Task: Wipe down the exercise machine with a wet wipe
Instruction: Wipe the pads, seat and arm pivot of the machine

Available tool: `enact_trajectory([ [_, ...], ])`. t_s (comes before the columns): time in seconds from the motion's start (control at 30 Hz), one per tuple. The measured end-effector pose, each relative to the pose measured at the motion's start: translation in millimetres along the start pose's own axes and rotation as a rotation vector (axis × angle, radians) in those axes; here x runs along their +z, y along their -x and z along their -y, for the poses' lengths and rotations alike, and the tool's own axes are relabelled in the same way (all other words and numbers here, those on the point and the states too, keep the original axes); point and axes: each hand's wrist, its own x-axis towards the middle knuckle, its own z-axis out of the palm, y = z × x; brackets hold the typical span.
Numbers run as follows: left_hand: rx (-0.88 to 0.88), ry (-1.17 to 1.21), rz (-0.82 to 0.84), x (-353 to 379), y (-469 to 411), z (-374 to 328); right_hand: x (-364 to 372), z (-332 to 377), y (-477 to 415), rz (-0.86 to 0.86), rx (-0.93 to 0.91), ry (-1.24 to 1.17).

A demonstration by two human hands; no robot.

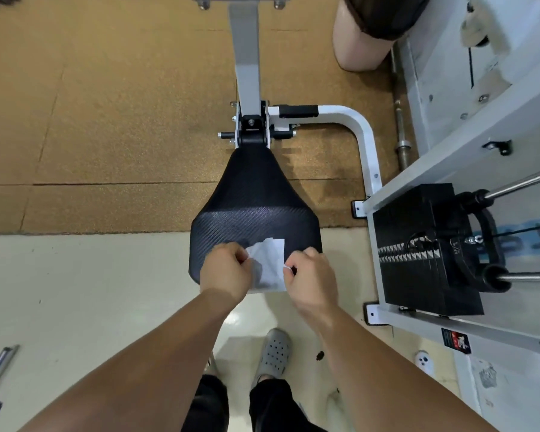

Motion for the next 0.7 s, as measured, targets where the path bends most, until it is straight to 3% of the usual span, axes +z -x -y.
enact_trajectory([
  [0.13, -0.050, 0.296, -0.008, -38, 25, -24, -42, 7, 14, 0.101, 0.124, -0.442],
  [0.3, -0.013, 0.452, -0.013, -92, 45, -64, -112, 31, 29, 0.069, 0.213, -0.797],
  [0.5, 0.219, 0.326, -0.019, -147, 41, -110, -160, 71, 17, 0.013, 0.177, -0.775],
  [0.7, 0.377, 0.121, 0.048, -174, 1, -117, -145, 115, -39, 0.041, 0.265, -0.666],
])
